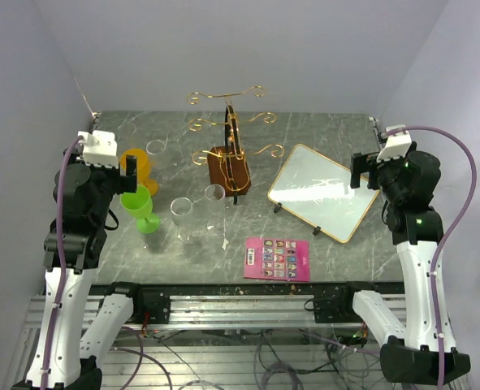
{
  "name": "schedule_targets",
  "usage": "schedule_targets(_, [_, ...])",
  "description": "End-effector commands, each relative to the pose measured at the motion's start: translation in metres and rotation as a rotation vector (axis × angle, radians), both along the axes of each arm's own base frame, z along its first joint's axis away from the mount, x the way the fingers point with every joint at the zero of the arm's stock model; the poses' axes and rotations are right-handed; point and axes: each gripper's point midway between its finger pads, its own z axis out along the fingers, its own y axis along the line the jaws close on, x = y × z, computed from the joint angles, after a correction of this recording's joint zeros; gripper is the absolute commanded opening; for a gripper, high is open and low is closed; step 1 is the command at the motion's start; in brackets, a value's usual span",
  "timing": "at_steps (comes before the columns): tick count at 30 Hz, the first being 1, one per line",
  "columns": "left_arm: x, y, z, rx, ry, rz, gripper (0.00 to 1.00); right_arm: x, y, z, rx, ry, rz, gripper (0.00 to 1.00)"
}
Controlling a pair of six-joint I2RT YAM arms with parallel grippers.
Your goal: Place the wine glass upside down on the wine glass rack
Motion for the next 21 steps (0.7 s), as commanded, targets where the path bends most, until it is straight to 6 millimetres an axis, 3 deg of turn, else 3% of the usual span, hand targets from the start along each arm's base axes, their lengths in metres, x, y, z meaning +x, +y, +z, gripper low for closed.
schedule_targets(1, [0.004,-0.002,0.009,0.003,-0.048,-0.021,0.99,-0.001,0.000,0.016,-0.013,-0.041,0.012,1.00])
schedule_targets(13, [0.008,-0.002,0.010,-0.011,-0.064,-0.016,0.99,-0.002,0.000,0.017,-0.036,-0.034,0.031,1.00])
schedule_targets(21, [0.009,-0.003,0.005,-0.004,-0.058,-0.029,0.99,-0.010,0.027,-0.007,-0.073,0.055,0.234,1.00])
